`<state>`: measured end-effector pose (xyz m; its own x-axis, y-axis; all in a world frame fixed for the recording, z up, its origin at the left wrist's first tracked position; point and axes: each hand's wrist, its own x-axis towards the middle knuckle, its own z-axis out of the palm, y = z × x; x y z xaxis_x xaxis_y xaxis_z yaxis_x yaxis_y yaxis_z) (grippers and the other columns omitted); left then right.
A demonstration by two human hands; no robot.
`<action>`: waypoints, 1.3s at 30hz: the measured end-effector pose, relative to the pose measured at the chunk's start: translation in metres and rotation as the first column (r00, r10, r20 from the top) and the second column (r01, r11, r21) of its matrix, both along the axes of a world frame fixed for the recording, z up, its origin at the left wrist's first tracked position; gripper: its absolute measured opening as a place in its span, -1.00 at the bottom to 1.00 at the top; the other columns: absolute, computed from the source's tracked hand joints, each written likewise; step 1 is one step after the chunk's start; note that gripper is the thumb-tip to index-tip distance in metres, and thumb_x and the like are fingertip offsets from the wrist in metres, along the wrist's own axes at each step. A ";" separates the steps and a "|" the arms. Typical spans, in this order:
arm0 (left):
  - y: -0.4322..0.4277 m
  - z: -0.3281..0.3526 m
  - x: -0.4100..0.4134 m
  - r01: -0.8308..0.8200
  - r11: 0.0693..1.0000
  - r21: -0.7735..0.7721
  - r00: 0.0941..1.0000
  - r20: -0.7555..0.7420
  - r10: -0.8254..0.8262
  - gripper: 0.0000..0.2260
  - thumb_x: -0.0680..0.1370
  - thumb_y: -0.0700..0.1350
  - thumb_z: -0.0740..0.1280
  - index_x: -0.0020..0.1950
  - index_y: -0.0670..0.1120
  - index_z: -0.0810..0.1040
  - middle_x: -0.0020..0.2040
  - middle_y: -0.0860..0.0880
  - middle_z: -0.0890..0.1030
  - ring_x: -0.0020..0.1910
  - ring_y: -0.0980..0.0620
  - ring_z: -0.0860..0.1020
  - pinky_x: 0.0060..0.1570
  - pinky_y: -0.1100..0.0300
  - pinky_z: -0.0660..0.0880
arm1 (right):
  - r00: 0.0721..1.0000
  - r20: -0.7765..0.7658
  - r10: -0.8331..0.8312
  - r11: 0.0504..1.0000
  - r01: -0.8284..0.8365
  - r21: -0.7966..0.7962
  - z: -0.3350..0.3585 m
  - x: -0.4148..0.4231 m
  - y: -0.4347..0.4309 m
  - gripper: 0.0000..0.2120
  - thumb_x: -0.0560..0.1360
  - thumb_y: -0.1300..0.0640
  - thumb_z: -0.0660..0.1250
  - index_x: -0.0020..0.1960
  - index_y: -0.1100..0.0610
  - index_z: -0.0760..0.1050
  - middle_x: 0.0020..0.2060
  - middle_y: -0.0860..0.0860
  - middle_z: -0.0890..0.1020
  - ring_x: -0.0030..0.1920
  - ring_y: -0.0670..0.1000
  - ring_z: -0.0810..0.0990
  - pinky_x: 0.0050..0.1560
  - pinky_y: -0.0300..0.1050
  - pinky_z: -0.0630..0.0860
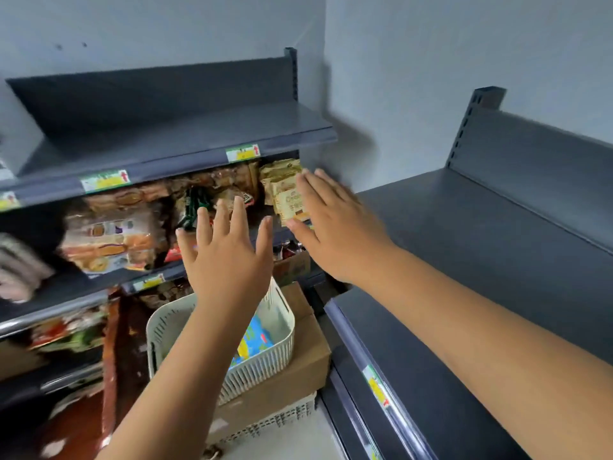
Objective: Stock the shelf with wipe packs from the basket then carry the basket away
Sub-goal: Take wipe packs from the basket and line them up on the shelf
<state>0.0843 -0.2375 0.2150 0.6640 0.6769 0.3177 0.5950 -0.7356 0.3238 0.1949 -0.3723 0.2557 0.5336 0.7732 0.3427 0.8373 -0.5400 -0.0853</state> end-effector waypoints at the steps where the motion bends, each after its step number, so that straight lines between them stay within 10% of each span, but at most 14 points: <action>1: 0.018 -0.006 -0.007 -0.027 1.000 -0.003 0.999 -0.019 0.027 -0.35 0.64 0.36 -0.18 0.68 0.12 0.04 0.69 0.04 0.08 0.68 -0.05 -0.07 0.60 -0.21 -0.21 | 1.000 -0.007 0.030 1.000 -0.030 -0.006 -0.008 -0.004 0.022 -0.31 0.68 -0.23 -0.04 0.67 0.12 -0.04 0.66 0.04 0.07 0.66 0.04 -0.04 0.64 0.06 0.01; 16: 0.188 -0.138 -0.057 -0.157 0.973 -0.166 0.939 -0.331 0.095 -0.36 0.65 0.36 -0.12 0.68 0.12 0.05 0.69 0.07 0.05 0.68 -0.03 -0.09 0.62 -0.13 -0.16 | 0.901 -0.395 0.181 0.948 -0.267 -0.173 -0.155 -0.025 0.221 -0.32 0.70 -0.22 -0.08 0.68 0.12 -0.08 0.67 0.01 0.01 0.66 0.00 -0.10 0.64 -0.03 -0.06; 23: 0.197 -0.218 -0.044 -0.196 0.897 -0.397 0.889 -0.458 -0.009 -0.40 0.68 0.29 0.00 0.68 0.08 0.10 0.69 0.07 0.09 0.68 -0.02 -0.06 0.64 -0.06 -0.08 | 0.736 -0.676 -0.044 0.931 -0.215 -0.295 -0.240 0.000 0.243 -0.36 0.69 -0.20 0.01 0.66 0.09 0.04 0.63 0.03 0.18 0.61 0.06 0.16 0.54 0.04 0.20; 27: 0.206 -0.272 -0.033 -0.245 0.854 -0.459 0.829 -0.555 -0.060 -0.38 0.68 0.24 0.12 0.68 0.05 0.08 0.69 0.07 0.09 0.68 -0.02 -0.05 0.63 -0.05 -0.05 | 0.654 -0.694 -0.300 0.882 -0.087 -0.463 -0.306 0.016 0.238 -0.47 0.63 -0.21 0.14 0.41 0.15 0.37 0.32 0.12 0.50 0.26 0.18 0.54 0.23 0.13 0.54; 33: 0.199 -0.328 -0.021 -0.299 0.800 -0.520 0.771 -0.626 -0.119 -0.43 0.70 0.17 0.09 0.68 0.05 0.07 0.67 0.08 0.14 0.67 0.01 0.01 0.63 -0.08 -0.09 | 0.542 -0.752 -0.374 0.834 -0.159 -0.529 -0.376 0.008 0.204 -0.37 0.56 -0.12 0.35 0.50 0.15 0.28 0.29 0.12 0.53 0.23 0.19 0.58 0.15 0.04 0.54; 39: 0.195 -0.337 -0.013 -0.250 0.892 -0.375 0.741 -0.668 -0.073 -0.34 0.56 0.24 0.34 0.58 0.03 0.26 0.51 0.02 0.40 0.53 -0.06 0.33 0.56 -0.05 0.16 | 0.577 -0.724 -0.377 0.889 0.006 -0.458 -0.380 0.004 0.194 -0.78 0.49 0.07 0.39 0.06 0.13 0.45 -0.02 0.03 0.57 0.01 0.11 0.59 -0.03 0.02 0.55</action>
